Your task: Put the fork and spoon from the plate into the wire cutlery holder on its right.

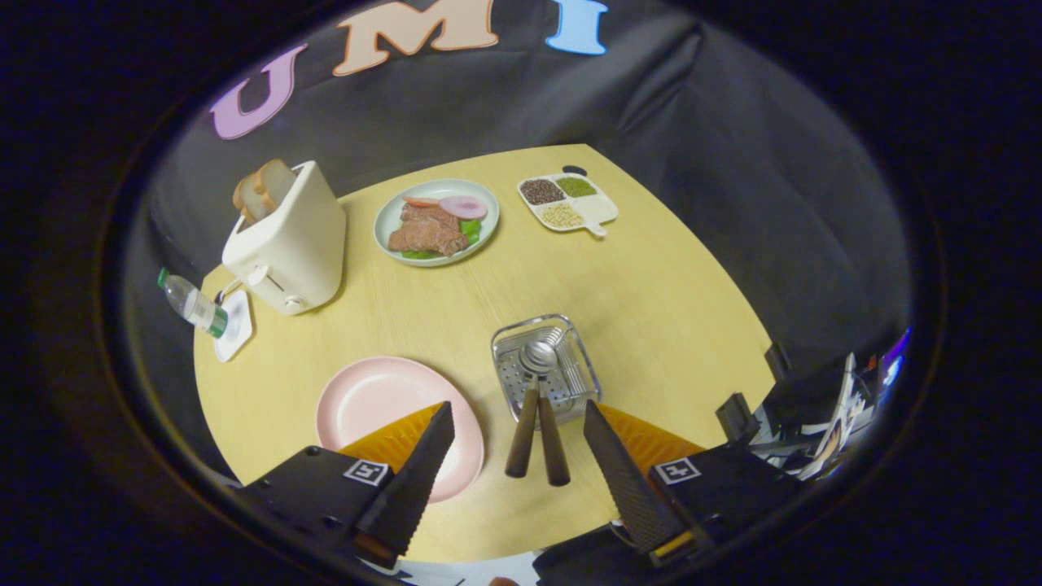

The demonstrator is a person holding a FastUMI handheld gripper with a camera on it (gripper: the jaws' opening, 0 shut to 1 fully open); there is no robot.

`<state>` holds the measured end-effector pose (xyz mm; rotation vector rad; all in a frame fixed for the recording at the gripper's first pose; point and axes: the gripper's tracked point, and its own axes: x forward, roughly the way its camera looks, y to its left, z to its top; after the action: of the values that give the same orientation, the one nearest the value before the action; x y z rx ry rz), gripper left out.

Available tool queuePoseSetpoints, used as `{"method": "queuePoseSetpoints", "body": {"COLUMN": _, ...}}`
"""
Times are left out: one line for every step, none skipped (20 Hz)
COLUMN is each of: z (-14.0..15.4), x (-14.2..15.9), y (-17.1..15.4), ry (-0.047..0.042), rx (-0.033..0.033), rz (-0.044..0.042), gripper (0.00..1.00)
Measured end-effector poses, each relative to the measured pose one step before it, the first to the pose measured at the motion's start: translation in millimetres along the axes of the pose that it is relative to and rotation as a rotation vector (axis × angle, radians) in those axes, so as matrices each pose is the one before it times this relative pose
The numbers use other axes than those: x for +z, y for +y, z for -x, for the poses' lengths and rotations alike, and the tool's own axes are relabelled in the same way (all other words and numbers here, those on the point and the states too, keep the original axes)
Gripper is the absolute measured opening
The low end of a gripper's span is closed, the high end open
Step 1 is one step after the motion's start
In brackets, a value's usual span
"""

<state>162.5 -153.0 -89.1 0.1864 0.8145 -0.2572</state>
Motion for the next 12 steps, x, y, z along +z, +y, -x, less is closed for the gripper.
{"method": "queuePoseSetpoints", "body": {"z": 2.10, "x": 0.08, "y": -1.18, "ry": -0.01051, "rx": -0.00224, "rz": 0.01377, "gripper": 1.00}}
{"method": "queuePoseSetpoints", "body": {"z": 1.48, "x": 0.00, "y": 0.37, "ry": -0.00928, "rx": 0.00091, "rz": 0.00905, "gripper": 1.00}}
{"method": "queuePoseSetpoints", "body": {"z": 2.21, "x": -0.81, "y": 0.35, "ry": -0.00805, "rx": 0.00204, "rz": 0.00911, "gripper": 1.00}}
{"method": "queuePoseSetpoints", "body": {"z": 1.77, "x": -1.09, "y": -1.48, "ry": -0.00678, "rx": 0.00015, "rz": 0.01026, "gripper": 1.00}}
{"method": "queuePoseSetpoints", "body": {"z": 2.15, "x": -0.87, "y": 0.22, "ry": -0.00862, "rx": 0.00243, "rz": 0.01148, "gripper": 1.00}}
{"method": "queuePoseSetpoints", "body": {"z": 2.39, "x": 0.87, "y": 0.62, "ry": -0.01788, "rx": 0.00877, "rz": 0.01106, "gripper": 1.00}}
{"method": "queuePoseSetpoints", "body": {"z": 2.11, "x": 1.20, "y": 2.32, "ry": -0.02443, "rx": 0.01557, "rz": 0.00983, "gripper": 1.00}}
{"method": "queuePoseSetpoints", "body": {"z": 2.75, "x": 2.22, "y": 2.98, "ry": -0.02502, "rx": 0.01897, "rz": 0.00803, "gripper": 1.00}}
{"method": "queuePoseSetpoints", "body": {"z": 2.40, "x": 2.11, "y": 2.79, "ry": -0.02454, "rx": 0.01856, "rz": 0.00575, "gripper": 1.00}}
{"method": "queuePoseSetpoints", "body": {"z": 3.18, "x": 3.13, "y": 1.85, "ry": -0.03118, "rx": 0.02172, "rz": 0.00540, "gripper": 1.00}}
{"method": "queuePoseSetpoints", "body": {"z": 3.44, "x": 6.70, "y": 1.63, "ry": -0.04668, "rx": 0.02563, "rz": 0.00162, "gripper": 1.00}}
{"method": "queuePoseSetpoints", "body": {"z": 3.41, "x": 9.83, "y": 1.71, "ry": -0.05358, "rx": 0.02797, "rz": 0.00174, "gripper": 1.00}}
